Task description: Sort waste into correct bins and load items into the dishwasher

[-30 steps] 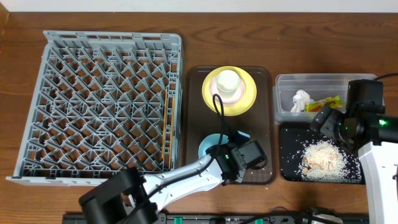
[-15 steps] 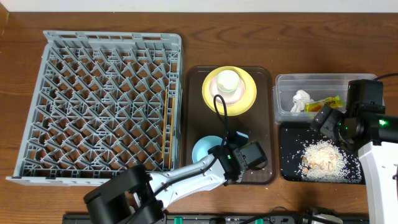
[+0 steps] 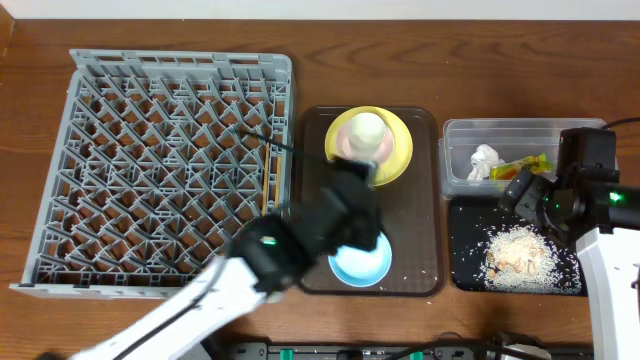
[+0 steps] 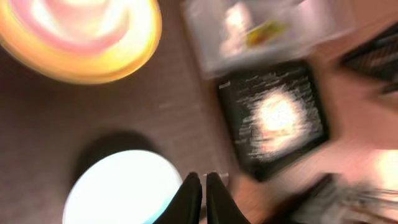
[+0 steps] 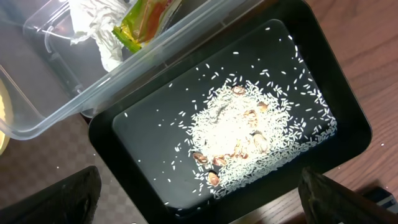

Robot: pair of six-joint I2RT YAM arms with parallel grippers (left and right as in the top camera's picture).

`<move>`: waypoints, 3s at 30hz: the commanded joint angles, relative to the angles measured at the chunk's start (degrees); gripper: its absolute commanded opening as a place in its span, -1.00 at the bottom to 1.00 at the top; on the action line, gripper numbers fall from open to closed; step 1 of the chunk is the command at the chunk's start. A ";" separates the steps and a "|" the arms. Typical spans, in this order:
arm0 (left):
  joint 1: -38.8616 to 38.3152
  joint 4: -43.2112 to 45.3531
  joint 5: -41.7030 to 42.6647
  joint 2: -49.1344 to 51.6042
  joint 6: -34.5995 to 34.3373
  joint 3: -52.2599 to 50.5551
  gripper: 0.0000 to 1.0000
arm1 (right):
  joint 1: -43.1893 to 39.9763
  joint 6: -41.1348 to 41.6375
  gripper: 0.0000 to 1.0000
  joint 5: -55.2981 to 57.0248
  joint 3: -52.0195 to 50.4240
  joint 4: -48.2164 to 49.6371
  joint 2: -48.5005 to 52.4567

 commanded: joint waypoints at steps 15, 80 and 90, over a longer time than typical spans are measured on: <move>17.68 -16.50 10.51 -9.68 11.13 0.85 0.59 | -0.26 0.59 0.99 1.03 0.11 -0.07 -0.50; 22.71 -35.04 -47.67 -54.21 2.47 0.85 0.92 | 69.35 -16.74 -0.56 -7.61 0.11 16.92 32.96; 22.71 -35.04 -47.67 -54.21 2.47 0.85 0.92 | 68.65 -15.52 -0.98 -4.92 3.06 9.64 30.88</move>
